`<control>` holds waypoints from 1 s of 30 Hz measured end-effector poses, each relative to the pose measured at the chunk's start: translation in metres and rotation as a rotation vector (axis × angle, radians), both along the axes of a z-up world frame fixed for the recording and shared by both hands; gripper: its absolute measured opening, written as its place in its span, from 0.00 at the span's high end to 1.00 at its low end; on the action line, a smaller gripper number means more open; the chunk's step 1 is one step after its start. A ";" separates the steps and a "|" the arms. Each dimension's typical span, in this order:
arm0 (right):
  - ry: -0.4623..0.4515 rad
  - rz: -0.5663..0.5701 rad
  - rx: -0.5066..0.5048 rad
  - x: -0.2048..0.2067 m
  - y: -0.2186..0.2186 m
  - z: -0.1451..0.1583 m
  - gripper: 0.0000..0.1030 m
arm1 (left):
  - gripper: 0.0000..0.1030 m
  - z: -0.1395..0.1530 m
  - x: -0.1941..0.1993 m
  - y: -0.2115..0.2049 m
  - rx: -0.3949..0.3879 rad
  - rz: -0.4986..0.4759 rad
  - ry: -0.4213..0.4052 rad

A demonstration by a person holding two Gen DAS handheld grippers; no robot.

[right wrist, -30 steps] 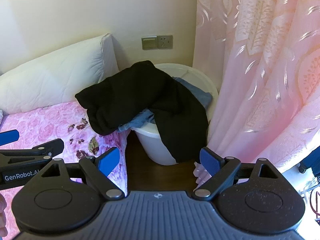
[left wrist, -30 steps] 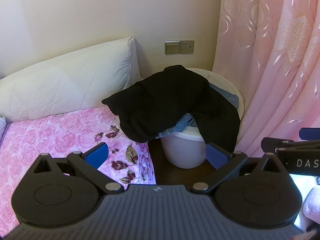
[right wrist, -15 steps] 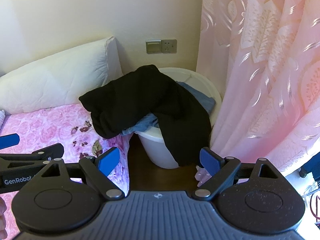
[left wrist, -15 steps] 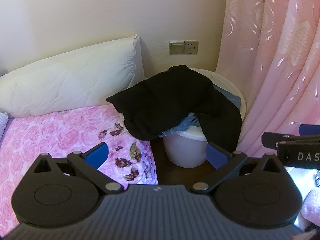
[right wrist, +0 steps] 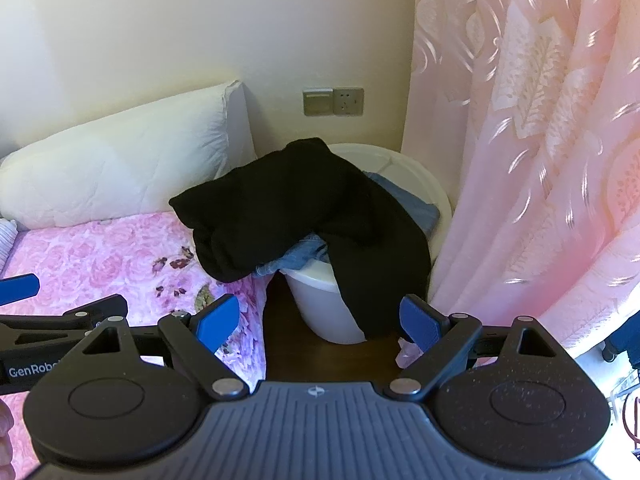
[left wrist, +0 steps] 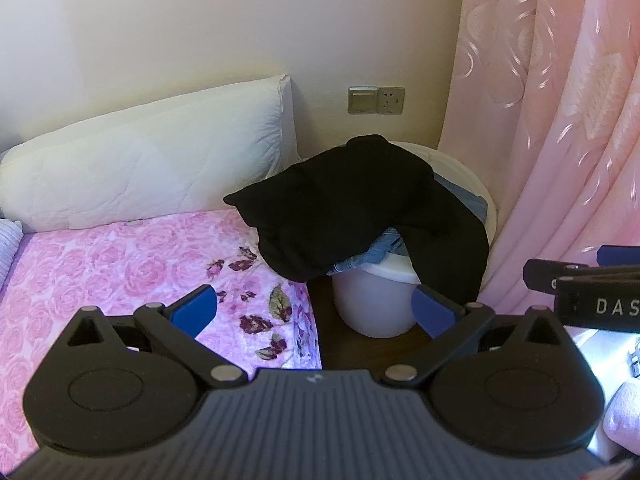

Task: Fold clothes
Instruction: 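Move both grippers toward the black trousers draped on the white basket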

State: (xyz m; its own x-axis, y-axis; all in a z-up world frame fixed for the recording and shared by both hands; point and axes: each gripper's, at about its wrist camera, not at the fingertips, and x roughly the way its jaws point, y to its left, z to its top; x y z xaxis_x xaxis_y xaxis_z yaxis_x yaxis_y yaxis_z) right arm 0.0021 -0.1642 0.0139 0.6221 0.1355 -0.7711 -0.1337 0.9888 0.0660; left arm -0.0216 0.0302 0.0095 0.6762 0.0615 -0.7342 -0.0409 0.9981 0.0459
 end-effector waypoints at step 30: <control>-0.048 -0.007 0.005 -0.005 0.025 0.010 0.13 | 0.01 0.007 -0.007 0.017 0.017 -0.028 -0.039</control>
State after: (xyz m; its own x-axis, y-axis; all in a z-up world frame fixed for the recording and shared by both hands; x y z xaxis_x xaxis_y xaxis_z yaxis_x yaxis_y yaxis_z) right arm -0.0031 -0.1391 0.0243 0.6590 0.1348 -0.7400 -0.1303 0.9894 0.0642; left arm -0.0289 0.0476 0.0170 0.7055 0.0538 -0.7066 -0.0146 0.9980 0.0615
